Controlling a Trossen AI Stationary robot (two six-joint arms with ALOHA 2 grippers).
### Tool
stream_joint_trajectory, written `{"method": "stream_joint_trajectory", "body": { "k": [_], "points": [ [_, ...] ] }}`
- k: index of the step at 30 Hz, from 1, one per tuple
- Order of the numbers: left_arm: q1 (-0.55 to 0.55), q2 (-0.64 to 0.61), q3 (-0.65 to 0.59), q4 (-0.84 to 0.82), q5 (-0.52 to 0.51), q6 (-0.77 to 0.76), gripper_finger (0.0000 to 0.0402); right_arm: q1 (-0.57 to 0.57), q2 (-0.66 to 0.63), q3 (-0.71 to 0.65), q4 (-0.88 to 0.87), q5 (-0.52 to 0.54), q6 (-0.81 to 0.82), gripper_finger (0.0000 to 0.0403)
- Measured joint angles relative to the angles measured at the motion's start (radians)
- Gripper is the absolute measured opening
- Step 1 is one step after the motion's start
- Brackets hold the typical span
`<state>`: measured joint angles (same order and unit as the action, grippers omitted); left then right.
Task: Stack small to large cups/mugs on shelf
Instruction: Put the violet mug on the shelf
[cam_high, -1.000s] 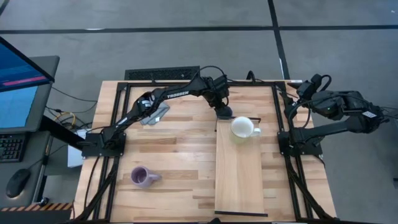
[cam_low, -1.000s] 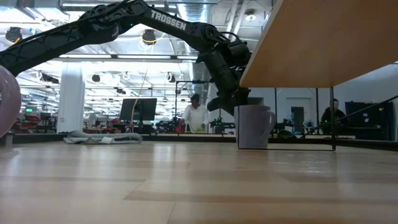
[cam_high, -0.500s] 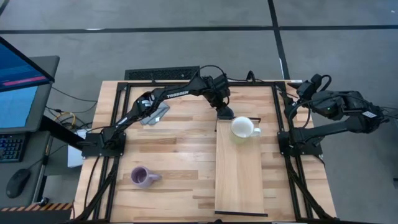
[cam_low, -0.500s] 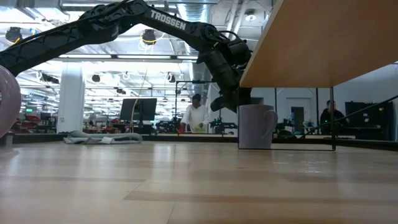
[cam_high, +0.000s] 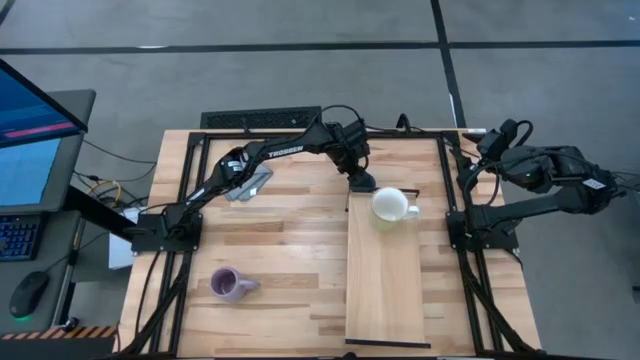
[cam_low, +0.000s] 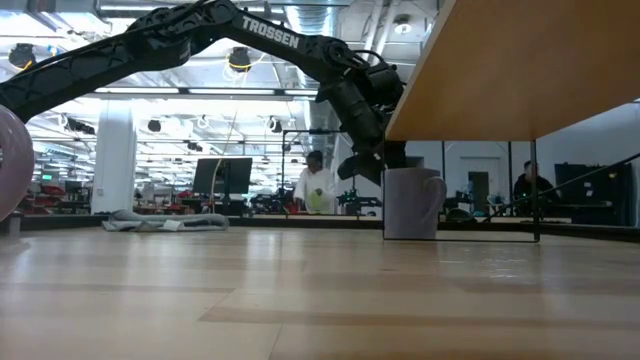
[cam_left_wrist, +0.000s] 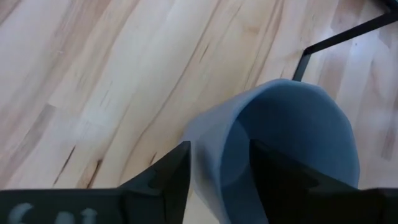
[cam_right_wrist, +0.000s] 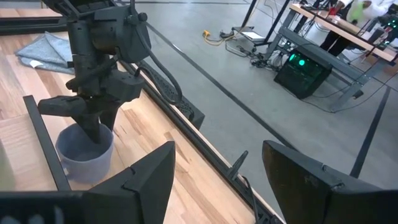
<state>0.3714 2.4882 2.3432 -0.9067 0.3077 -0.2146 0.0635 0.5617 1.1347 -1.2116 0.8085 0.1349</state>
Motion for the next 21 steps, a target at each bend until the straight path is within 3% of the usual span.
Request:
{"method": "stream_joint_trajectory", "body": {
  "k": [11, 21],
  "points": [
    [0.002, 0.000, 0.000, 0.013, 0.002, 0.055, 0.0204, 0.000, 0.000, 0.000, 0.000, 0.000, 0.067, 0.0265],
    [0.007, -0.001, 0.000, 0.030, 0.028, 0.072, 0.0216, 0.000, 0.000, 0.000, 0.013, 0.000, 0.077, 0.0265]
  ]
}}
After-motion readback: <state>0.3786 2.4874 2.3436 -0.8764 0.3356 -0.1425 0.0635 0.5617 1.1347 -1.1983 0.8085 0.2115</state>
